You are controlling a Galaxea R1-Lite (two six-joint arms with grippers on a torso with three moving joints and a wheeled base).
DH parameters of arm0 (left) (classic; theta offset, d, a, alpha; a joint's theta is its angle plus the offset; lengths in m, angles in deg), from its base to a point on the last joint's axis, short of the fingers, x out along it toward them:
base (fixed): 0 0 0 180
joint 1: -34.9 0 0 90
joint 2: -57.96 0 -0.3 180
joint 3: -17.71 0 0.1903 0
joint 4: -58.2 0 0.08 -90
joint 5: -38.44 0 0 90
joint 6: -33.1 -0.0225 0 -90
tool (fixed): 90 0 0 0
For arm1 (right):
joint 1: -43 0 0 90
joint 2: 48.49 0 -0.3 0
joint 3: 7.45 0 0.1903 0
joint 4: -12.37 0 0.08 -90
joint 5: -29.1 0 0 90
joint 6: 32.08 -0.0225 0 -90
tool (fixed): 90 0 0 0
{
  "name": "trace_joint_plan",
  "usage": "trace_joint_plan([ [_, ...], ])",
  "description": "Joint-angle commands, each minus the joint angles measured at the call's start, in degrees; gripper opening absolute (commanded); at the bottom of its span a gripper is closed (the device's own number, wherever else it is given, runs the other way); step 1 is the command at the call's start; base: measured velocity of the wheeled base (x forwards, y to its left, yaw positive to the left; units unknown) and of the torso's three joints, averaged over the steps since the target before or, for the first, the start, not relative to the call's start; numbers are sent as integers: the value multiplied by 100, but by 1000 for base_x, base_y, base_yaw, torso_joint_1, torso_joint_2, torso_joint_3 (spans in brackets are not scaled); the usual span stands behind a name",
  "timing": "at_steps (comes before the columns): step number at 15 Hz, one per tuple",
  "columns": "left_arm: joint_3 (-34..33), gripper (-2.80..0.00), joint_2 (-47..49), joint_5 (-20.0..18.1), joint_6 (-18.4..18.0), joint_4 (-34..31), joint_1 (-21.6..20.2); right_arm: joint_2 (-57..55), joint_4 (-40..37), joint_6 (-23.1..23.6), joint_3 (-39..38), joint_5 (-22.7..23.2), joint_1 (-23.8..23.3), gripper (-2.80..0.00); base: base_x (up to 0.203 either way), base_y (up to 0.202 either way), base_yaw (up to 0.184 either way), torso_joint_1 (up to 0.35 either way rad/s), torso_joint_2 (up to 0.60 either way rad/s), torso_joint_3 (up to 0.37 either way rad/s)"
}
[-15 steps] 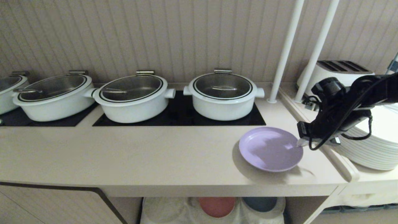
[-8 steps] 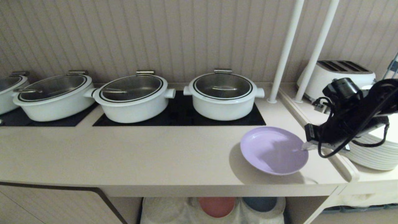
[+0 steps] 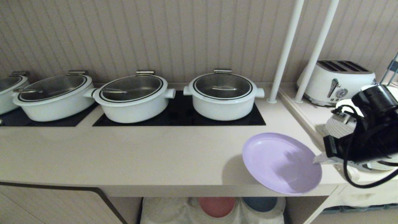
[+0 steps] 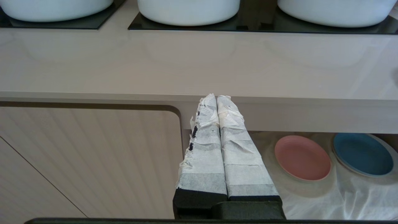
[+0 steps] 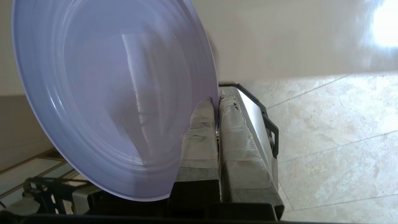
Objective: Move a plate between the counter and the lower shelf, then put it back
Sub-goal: Put the plate in the cupboard
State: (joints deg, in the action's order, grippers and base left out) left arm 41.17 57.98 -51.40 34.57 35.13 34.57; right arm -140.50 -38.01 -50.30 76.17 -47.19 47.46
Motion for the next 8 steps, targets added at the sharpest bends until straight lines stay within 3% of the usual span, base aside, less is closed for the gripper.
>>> trace_joint_plan([
  [1, -1, -280, 6, 2, 2, 5, -2, 526, -47, 12, -360, 17, 0, -280, 0, 0, 0, 0, 0, 0],
  [5, -1, -280, 6, 2, 2, 5, -2, 978, -67, 41, -918, 17, -6, -280, 0, 0, 0, 0, 0, 0],
  [8, -1, -280, 6, 2, 2, 5, -2, 1233, -140, 361, -1255, 17, -7, -280, 0, 0, 0, 0, 0, 0],
])
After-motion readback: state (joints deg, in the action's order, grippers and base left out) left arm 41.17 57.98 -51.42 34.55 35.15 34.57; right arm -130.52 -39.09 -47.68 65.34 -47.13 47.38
